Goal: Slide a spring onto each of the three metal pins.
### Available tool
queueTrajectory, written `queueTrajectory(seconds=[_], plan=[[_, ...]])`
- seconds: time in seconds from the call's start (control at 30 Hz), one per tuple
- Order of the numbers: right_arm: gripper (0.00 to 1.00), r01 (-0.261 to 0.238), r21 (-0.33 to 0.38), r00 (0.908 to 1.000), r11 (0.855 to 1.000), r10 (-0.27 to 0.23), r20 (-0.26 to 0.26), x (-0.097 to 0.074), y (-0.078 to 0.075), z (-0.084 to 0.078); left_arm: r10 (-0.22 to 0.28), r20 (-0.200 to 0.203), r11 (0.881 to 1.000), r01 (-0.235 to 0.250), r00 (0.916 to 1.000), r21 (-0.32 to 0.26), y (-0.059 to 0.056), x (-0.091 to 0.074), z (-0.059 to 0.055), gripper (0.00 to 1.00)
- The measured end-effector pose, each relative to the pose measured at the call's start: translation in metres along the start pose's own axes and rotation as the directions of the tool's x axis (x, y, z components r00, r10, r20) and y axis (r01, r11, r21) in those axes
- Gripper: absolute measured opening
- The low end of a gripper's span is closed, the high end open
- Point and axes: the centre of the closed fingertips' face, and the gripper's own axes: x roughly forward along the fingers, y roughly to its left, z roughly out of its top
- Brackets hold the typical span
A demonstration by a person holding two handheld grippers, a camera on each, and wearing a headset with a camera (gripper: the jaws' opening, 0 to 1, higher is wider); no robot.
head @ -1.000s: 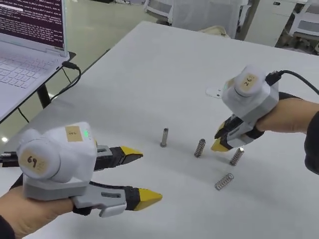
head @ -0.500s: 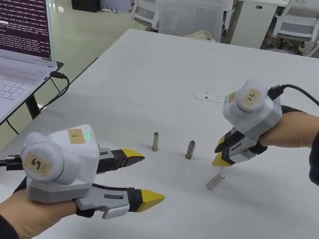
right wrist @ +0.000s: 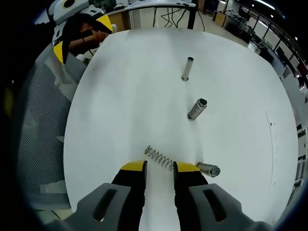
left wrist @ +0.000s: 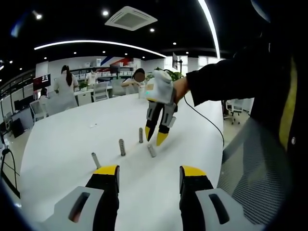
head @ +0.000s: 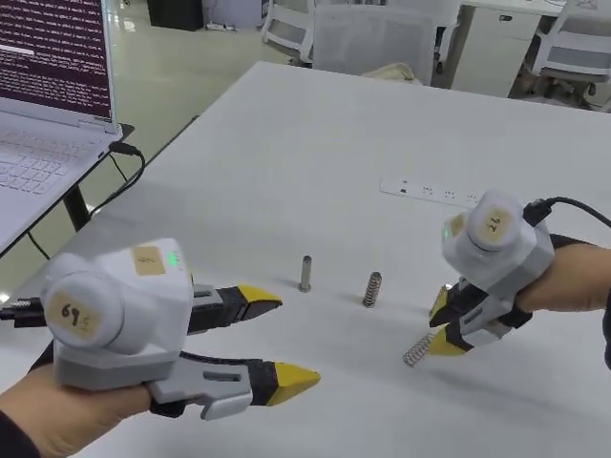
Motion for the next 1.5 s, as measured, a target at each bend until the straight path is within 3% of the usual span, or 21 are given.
queueTrajectory(seconds=[0.33, 0.57, 0.8, 0.93, 1.13, 1.5], plan=[[0.19, -0.023, -0.075, 0.9985, 0.997, 0.019, -0.051, 0.018, -0.003, -0.005, 0.024, -0.002, 1.0, -0.024, 0.9997, -0.007, 0.002, -0.005, -0.001, 0.44], [0.19, -0.035, -0.088, 0.997, 0.996, 0.028, -0.072, 0.025, -0.004, -0.006, 0.035, -0.003, 0.999, -0.035, 0.9994, -0.017, 0.004, -0.008, -0.003, 0.44], [0.15, 0.001, -0.045, 0.9957, 0.999, -0.005, -0.092, 0.025, -0.01, -0.013, 0.034, -0.001, 0.999, -0.034, 0.9994, -0.021, 0.004, -0.008, -0.003, 0.43], [0.19, -0.006, 0.016, 0.9969, 1.0, 0.007, -0.078, 0.025, -0.006, -0.013, 0.029, -0.004, 0.999, -0.029, 0.9996, -0.017, 0.003, -0.007, -0.003, 0.43], [0.17, -0.011, -0.035, 0.9939, 0.999, 0.007, -0.11, 0.023, -0.004, -0.02, 0.025, -0.005, 1.0, -0.025, 0.9997, -0.018, 0.003, -0.006, -0.003, 0.43], [0.13, -0.036, -0.024, 0.993, 0.999, 0.033, -0.113, 0.024, 0.004, -0.02, 0.025, -0.009, 1.0, -0.025, 0.9997, -0.018, 0.004, -0.006, -0.004, 0.43]])
